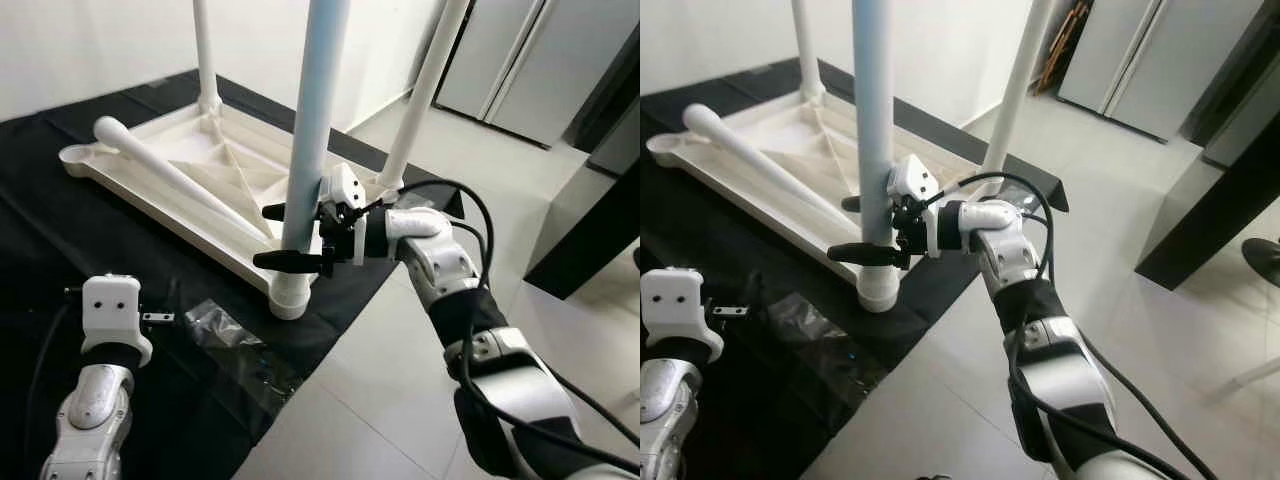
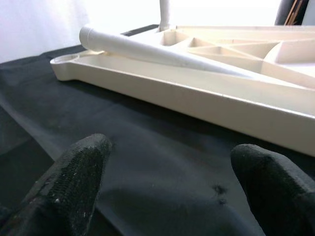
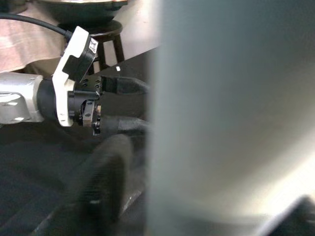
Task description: Building children table
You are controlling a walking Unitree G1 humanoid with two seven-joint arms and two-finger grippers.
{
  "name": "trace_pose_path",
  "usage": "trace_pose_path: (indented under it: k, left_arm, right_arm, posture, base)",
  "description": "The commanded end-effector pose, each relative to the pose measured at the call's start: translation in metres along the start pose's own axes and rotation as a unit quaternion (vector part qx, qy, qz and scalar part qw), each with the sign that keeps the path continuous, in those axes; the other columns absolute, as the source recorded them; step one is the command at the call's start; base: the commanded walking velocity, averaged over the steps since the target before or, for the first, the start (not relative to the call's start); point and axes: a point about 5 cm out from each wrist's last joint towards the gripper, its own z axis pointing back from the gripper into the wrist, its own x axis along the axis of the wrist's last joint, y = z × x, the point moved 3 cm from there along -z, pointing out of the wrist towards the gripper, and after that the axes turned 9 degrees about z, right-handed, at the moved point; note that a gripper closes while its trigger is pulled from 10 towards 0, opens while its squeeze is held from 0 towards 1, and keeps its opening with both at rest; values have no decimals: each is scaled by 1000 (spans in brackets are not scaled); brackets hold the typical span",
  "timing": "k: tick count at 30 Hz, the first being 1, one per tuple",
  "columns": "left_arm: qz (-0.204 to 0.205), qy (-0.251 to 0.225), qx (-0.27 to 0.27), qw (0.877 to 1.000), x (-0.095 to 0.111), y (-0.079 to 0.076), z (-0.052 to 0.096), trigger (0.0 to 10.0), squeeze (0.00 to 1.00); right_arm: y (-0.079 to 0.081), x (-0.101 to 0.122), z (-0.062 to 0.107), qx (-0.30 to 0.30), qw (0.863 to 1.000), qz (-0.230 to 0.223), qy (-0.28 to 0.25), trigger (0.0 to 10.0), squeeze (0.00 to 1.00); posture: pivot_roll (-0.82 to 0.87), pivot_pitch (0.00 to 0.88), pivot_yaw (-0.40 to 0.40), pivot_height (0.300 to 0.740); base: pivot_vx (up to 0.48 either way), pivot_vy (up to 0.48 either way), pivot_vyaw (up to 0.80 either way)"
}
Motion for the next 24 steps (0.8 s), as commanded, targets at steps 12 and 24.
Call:
trace_pose_path:
  k: [12,24]
  left_arm:
    - [-2,7,-1,1000,-4,-1,2,10000,0]
    - [-9,7,-5,1000,-3,4,-2,10000,0]
  right_arm:
    - [-6,-19,36,-77,997,10,21,0,0]
    - [24,-59,24,-520,841,-105,106,0,0]
  posture:
    - [-27,93,-133,740]
    - [-47,88,-110,740]
  base:
    - [0,0,0]
    - [0,0,0]
